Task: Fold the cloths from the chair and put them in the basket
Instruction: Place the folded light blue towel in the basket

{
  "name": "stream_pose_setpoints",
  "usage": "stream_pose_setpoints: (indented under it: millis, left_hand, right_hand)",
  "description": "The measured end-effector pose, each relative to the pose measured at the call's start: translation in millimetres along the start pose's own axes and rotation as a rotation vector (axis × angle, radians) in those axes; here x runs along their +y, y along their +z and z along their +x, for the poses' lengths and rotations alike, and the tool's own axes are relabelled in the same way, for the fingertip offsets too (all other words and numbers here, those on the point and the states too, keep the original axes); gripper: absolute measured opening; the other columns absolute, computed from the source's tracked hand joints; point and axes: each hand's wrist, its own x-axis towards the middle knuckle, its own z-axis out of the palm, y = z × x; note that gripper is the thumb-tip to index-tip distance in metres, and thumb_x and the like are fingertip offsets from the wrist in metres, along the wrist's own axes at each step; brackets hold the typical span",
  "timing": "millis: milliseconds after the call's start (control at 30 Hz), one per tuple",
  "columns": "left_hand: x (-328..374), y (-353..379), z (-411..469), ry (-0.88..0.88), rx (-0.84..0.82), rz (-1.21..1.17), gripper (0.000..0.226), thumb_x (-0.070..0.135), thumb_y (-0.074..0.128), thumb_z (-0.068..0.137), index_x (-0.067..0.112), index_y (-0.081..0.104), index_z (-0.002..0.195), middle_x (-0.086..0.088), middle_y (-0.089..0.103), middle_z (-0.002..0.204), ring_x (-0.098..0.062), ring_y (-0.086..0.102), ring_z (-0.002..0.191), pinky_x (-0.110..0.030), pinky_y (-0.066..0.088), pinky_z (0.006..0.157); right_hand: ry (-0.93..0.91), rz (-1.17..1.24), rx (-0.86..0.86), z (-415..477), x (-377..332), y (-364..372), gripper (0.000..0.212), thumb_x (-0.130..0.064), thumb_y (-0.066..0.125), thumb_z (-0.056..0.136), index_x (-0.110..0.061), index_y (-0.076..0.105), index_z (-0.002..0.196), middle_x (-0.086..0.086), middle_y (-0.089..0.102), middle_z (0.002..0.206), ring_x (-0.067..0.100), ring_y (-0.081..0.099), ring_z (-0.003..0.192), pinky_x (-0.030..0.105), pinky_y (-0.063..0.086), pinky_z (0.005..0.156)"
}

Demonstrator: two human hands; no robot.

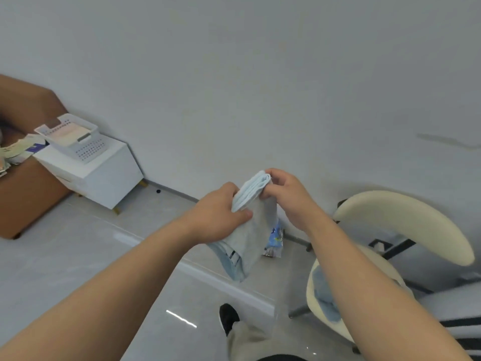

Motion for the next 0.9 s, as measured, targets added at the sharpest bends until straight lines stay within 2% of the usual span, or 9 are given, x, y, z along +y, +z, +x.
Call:
stream_pose_setpoints:
  millis: [133, 233, 333, 433, 500, 633, 733, 833, 900]
  left_hand:
    - [-57, -45, 38, -0.028, 0.037, -0.043, 0.04, 0.038, 0.062, 0.098, 0.027, 0.044, 0.132, 0.006, 0.061, 0.112, -0.011, 0.06, 0.096, -0.028, 0.046, 0.073]
    - [-104, -86, 70, -0.066, 0.097, -0.028, 0.041, 0.036, 0.058, 0.101, 0.028, 0.041, 0.137, 0.009, 0.06, 0.106, -0.008, 0.059, 0.09, -0.024, 0.043, 0.066]
    - [-145, -136, 95, -0.118, 0.146, -0.068, 0.038, 0.032, 0.054, 0.102, 0.028, 0.041, 0.138, 0.01, 0.059, 0.102, -0.007, 0.059, 0.088, -0.025, 0.045, 0.069]
    - [-188, -190, 120, -0.158, 0.205, -0.077, 0.036, 0.029, 0.053, 0.103, 0.029, 0.042, 0.137, 0.011, 0.059, 0.101, -0.005, 0.058, 0.088, -0.023, 0.045, 0.07]
    - [-218, -225, 136, -0.189, 0.264, -0.123, 0.035, 0.028, 0.054, 0.102, 0.028, 0.044, 0.136, 0.013, 0.058, 0.101, -0.003, 0.057, 0.089, -0.02, 0.045, 0.073]
    - [-280, -291, 159, -0.252, 0.367, -0.258, 0.032, 0.029, 0.057, 0.101, 0.03, 0.047, 0.132, 0.015, 0.059, 0.103, -0.002, 0.057, 0.092, -0.025, 0.048, 0.075]
    - [-335, -337, 178, -0.23, 0.4, -0.37, 0.029, 0.027, 0.057, 0.101, 0.032, 0.047, 0.128, 0.018, 0.06, 0.107, 0.001, 0.057, 0.095, -0.022, 0.048, 0.076]
    - [-394, -383, 194, -0.203, 0.42, -0.464, 0.029, 0.025, 0.058, 0.101, 0.031, 0.049, 0.127, 0.017, 0.061, 0.109, 0.003, 0.058, 0.098, -0.019, 0.046, 0.076]
    - [-430, -412, 203, -0.194, 0.398, -0.496, 0.03, 0.025, 0.059, 0.101, 0.031, 0.049, 0.128, 0.017, 0.062, 0.11, 0.001, 0.059, 0.099, -0.022, 0.049, 0.079]
  right_hand:
    - [0.011, -0.017, -0.022, 78, -2, 58, 0.032, 0.009, 0.056, 0.076, -0.013, 0.074, 0.092, -0.003, 0.07, 0.085, 0.01, 0.061, 0.082, 0.027, 0.049, 0.08]
    - [0.015, -0.013, -0.063, 149, -9, 106, 0.034, 0.008, 0.056, 0.075, -0.013, 0.075, 0.094, -0.005, 0.071, 0.083, 0.009, 0.061, 0.08, 0.025, 0.049, 0.077]
    - [0.034, 0.011, -0.106, 211, -27, 155, 0.035, 0.008, 0.056, 0.075, -0.013, 0.075, 0.095, -0.003, 0.072, 0.086, 0.01, 0.062, 0.081, 0.025, 0.05, 0.077]
    - [0.036, 0.018, -0.162, 270, -42, 208, 0.035, 0.004, 0.058, 0.081, -0.016, 0.075, 0.104, -0.003, 0.074, 0.095, 0.007, 0.065, 0.087, 0.022, 0.051, 0.079]
    - [0.059, 0.041, -0.172, 307, -47, 242, 0.035, -0.004, 0.063, 0.087, -0.022, 0.072, 0.115, -0.007, 0.074, 0.109, 0.003, 0.067, 0.098, 0.021, 0.049, 0.082]
    - [0.253, 0.147, -0.097, 372, -44, 316, 0.049, -0.038, 0.07, 0.091, -0.033, 0.054, 0.137, -0.012, 0.062, 0.13, 0.006, 0.056, 0.12, 0.025, 0.046, 0.082]
    - [0.427, 0.273, -0.07, 420, -31, 380, 0.063, -0.062, 0.066, 0.087, -0.028, 0.056, 0.139, -0.005, 0.065, 0.133, 0.017, 0.062, 0.121, 0.04, 0.05, 0.101]
    - [0.61, 0.564, -0.13, 457, -29, 443, 0.056, -0.06, 0.06, 0.094, -0.013, 0.071, 0.121, 0.011, 0.075, 0.116, 0.03, 0.072, 0.108, 0.046, 0.051, 0.104]
    - [0.674, 0.678, -0.085, 473, -30, 477, 0.057, -0.058, 0.06, 0.096, -0.006, 0.07, 0.118, 0.017, 0.076, 0.109, 0.033, 0.074, 0.101, 0.046, 0.055, 0.096]
